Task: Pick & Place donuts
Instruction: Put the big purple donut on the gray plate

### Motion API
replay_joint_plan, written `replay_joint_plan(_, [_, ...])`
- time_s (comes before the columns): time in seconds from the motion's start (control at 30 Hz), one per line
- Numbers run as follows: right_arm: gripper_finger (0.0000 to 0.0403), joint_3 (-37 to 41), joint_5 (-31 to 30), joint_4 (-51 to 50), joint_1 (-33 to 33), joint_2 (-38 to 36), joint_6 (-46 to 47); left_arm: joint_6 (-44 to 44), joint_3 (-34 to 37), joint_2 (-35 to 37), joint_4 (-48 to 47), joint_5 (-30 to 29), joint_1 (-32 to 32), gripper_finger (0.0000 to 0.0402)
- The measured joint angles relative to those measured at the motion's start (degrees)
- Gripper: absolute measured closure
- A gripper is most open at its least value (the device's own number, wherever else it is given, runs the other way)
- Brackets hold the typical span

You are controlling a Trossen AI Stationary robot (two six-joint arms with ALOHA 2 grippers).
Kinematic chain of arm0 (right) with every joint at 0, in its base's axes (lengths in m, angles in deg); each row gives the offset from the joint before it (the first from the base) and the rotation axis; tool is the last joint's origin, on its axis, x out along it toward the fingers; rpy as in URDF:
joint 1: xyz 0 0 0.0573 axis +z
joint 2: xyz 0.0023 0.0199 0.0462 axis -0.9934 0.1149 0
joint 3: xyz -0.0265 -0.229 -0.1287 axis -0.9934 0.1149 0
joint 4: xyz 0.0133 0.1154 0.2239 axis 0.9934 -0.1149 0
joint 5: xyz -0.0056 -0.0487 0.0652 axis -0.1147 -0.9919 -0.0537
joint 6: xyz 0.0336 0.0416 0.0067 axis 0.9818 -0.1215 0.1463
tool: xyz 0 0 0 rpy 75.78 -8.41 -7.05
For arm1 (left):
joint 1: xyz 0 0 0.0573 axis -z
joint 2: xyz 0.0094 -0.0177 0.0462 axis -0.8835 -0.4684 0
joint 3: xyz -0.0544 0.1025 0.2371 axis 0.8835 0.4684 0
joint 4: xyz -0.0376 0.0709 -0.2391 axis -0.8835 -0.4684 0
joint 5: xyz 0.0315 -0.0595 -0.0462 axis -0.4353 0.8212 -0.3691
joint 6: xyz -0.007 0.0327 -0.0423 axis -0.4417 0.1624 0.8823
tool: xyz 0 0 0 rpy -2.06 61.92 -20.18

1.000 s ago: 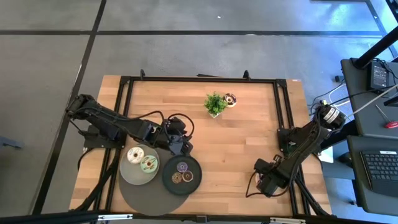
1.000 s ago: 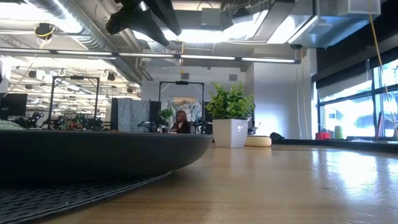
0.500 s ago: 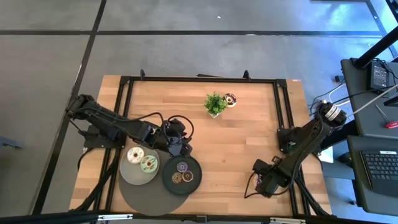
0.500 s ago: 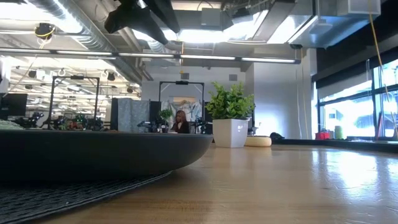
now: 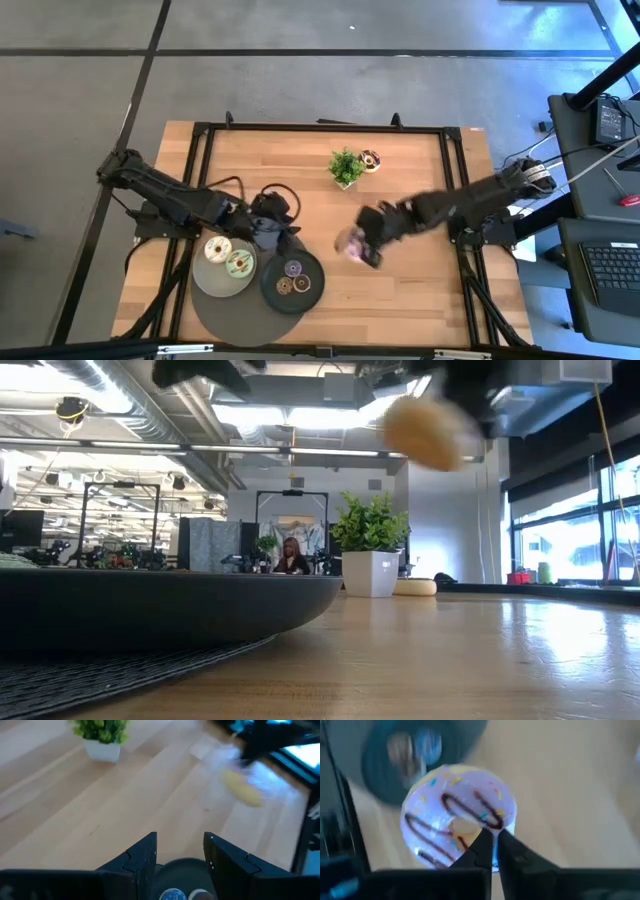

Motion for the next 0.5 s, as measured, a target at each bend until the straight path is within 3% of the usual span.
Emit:
replay_joint_plan(0.13, [0.0388,-0.1,1.3,5.8,-8.7,2.5,-8.2,1.2,0.0,4.7,0.6,-4.0,3.8,0.0245])
replay_joint_plan(0.27, [0.0387,-0.7,7.9,11.3,-14.5,7.9,-12.3,1.8,0.0,7.8,1.5,-8.9,8.2,0.0245])
replay_joint_plan(0.4, [0.0387,-7.1,11.7,10.1,-17.3,14.9,-15.9,1.9,0.0,8.7,1.6,-15.3,11.3,0.0245])
replay_joint_plan(0.5, [0.0387,-13.8,13.7,9.4,-18.0,20.7,-18.6,1.9,0.0,8.5,1.4,-16.7,12.7,0.0245])
